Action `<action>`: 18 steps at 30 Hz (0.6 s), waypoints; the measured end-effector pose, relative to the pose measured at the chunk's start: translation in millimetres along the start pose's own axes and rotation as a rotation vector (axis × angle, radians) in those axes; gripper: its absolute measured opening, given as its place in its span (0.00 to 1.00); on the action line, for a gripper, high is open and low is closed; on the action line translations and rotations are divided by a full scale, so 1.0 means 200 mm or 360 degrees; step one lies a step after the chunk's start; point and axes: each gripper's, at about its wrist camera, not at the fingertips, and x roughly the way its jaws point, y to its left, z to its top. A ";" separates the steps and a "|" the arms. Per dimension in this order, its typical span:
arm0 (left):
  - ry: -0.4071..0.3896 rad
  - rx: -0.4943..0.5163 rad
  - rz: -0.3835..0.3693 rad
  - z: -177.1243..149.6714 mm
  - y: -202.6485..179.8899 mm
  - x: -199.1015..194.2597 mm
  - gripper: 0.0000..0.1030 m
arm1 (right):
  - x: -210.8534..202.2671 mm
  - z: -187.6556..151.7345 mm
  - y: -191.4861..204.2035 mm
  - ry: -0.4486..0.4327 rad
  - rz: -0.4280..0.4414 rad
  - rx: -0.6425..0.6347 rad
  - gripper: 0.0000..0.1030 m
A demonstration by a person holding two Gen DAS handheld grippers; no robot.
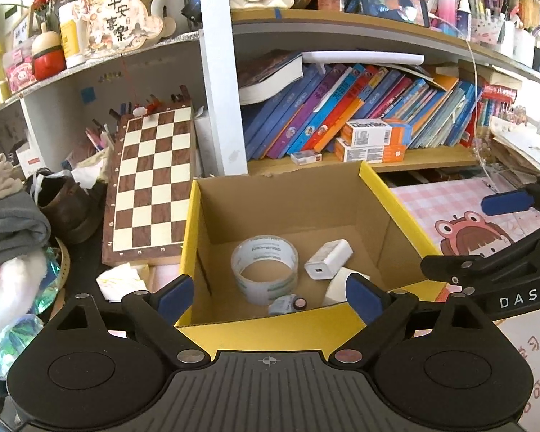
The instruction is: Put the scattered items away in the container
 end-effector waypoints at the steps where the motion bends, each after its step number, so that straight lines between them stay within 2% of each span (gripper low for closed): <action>1: -0.0003 -0.0001 0.0008 0.00 -0.01 -0.01 0.91 | -0.01 -0.01 0.00 -0.0009 -0.0015 0.0007 0.98; 4: -0.0024 0.0022 0.0055 -0.02 -0.04 -0.03 0.91 | -0.05 -0.06 -0.02 -0.0028 -0.0056 0.0037 0.98; 6: -0.0037 0.0036 0.0079 -0.04 -0.07 -0.05 0.95 | -0.07 -0.11 -0.03 -0.0029 -0.0076 0.0067 0.98; 13: -0.0016 0.0055 0.0066 -0.10 -0.16 -0.06 0.96 | -0.10 -0.24 -0.08 0.0014 -0.0184 0.0169 1.00; 18: 0.0002 0.0052 0.0063 -0.14 -0.21 -0.07 0.96 | -0.12 -0.32 -0.11 0.0048 -0.0209 0.0237 1.00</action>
